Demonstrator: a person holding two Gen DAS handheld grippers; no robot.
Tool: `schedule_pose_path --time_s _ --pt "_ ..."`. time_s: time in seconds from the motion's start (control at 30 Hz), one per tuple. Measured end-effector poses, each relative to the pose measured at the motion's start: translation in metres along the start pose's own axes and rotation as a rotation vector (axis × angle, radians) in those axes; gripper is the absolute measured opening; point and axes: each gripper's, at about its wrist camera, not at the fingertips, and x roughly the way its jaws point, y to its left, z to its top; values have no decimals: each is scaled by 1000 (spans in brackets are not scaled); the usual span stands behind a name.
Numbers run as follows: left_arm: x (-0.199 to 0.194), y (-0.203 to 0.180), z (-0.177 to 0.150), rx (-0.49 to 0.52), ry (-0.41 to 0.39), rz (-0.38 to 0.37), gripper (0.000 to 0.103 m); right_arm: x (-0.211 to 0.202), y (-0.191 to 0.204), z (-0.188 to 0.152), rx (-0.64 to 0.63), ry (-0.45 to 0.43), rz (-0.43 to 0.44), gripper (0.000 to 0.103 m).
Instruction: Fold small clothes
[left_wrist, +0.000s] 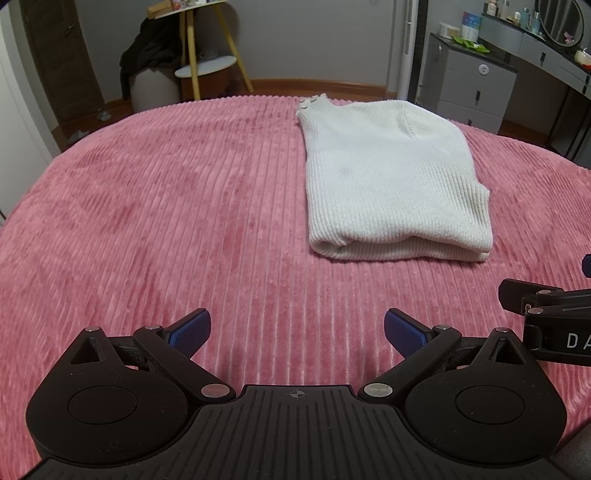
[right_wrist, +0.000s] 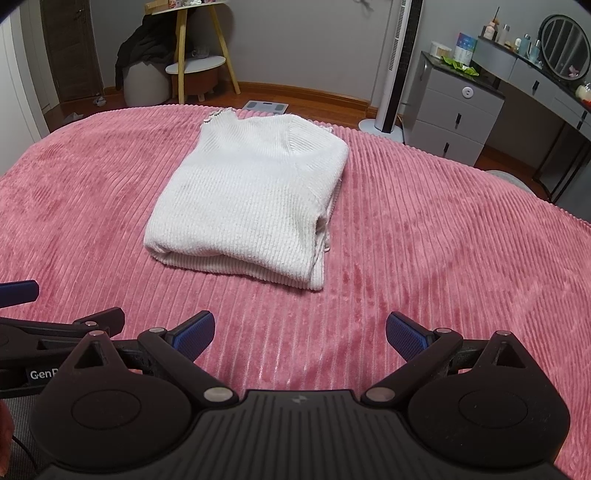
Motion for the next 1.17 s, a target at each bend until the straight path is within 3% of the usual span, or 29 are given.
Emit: schedule_pose_path --time_s 1.17 --pt "-1 0 -3 18 -14 -20 103 -4 3 3 -18 -6 -16 99"
